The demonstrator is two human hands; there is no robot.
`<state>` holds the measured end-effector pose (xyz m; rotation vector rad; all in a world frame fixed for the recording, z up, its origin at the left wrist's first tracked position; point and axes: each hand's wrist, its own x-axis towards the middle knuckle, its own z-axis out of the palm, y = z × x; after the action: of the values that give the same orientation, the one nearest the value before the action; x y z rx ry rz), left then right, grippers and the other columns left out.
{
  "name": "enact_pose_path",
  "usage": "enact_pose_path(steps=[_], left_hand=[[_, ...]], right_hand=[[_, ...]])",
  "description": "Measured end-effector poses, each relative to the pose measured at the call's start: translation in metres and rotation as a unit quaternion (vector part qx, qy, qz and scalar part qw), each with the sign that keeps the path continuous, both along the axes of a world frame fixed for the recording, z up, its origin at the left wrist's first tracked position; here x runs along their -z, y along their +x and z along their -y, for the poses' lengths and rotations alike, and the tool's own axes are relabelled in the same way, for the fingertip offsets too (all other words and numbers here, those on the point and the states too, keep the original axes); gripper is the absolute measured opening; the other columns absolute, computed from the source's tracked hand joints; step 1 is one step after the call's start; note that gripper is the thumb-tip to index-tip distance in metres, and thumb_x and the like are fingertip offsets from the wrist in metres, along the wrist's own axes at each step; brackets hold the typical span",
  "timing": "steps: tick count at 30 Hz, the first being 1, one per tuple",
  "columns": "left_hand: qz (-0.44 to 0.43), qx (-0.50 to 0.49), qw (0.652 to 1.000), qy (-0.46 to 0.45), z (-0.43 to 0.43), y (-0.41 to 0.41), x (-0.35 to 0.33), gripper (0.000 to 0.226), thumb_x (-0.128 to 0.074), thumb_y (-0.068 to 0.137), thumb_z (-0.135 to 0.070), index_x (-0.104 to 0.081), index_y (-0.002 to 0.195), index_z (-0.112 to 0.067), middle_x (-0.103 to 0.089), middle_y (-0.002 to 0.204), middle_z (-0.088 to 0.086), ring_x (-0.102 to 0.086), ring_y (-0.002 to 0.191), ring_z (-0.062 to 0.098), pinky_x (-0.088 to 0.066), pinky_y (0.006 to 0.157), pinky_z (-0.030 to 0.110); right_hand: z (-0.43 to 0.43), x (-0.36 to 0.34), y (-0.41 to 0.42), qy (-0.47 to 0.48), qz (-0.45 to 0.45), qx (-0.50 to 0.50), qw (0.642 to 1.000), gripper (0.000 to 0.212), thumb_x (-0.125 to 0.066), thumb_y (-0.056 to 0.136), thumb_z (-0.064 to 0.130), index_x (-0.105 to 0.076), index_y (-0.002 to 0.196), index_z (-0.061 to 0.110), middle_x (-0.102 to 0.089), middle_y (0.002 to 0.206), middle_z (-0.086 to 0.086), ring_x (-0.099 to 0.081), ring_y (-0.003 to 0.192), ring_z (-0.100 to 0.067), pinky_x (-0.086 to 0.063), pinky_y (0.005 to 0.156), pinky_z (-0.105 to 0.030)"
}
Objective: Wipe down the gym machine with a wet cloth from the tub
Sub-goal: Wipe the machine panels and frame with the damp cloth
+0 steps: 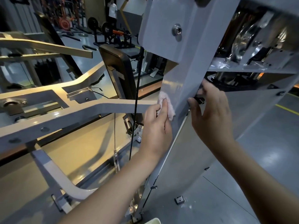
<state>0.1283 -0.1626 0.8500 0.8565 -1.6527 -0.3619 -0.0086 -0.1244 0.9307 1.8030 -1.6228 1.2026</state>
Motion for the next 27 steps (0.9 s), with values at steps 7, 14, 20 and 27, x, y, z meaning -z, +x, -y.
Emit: enact_pose_path(steps=[7,14,20,27], left_hand=[[-0.060,0.055,0.997,-0.003,-0.006,-0.005,-0.044,0.046,-0.045,0.108,-0.016,-0.044,0.153,-0.007,-0.049,0.118,0.006,-0.055,0.109,0.028,-0.051,0.094,0.043],[-0.065,0.031,0.993,0.094,-0.004,0.006,0.003,0.047,-0.050,0.102,-0.011,-0.051,0.149,-0.009,-0.047,0.106,0.000,-0.050,0.097,0.007,-0.041,0.094,0.016],[-0.089,0.082,0.992,0.021,-0.006,-0.003,-0.048,0.046,-0.047,0.104,-0.005,-0.046,0.151,-0.005,-0.049,0.115,0.011,-0.054,0.110,0.022,-0.046,0.102,0.028],[-0.107,0.060,0.983,0.136,-0.009,0.004,-0.023,0.023,-0.045,0.105,0.002,-0.068,0.112,0.001,-0.046,0.097,-0.001,-0.050,0.093,0.012,-0.040,0.090,0.017]], right_hand=[[0.011,0.009,-0.009,-0.049,-0.069,0.003,0.996,0.047,-0.051,0.106,0.025,-0.051,0.142,-0.006,-0.056,0.094,-0.017,-0.042,0.084,-0.029,-0.038,0.080,-0.037],[0.015,0.014,-0.007,-0.043,-0.045,0.018,0.998,0.052,-0.049,0.102,0.023,-0.048,0.146,-0.003,-0.052,0.095,-0.017,-0.038,0.089,-0.029,-0.041,0.080,-0.042],[0.014,0.013,-0.006,-0.058,-0.063,0.017,0.996,0.048,-0.050,0.104,0.023,-0.054,0.140,-0.008,-0.052,0.092,-0.019,-0.038,0.089,-0.028,-0.037,0.077,-0.038],[0.015,0.016,-0.006,-0.053,-0.056,0.030,0.997,0.041,-0.057,0.102,0.014,-0.056,0.137,-0.009,-0.050,0.095,-0.017,-0.039,0.091,-0.027,-0.034,0.082,-0.030]])
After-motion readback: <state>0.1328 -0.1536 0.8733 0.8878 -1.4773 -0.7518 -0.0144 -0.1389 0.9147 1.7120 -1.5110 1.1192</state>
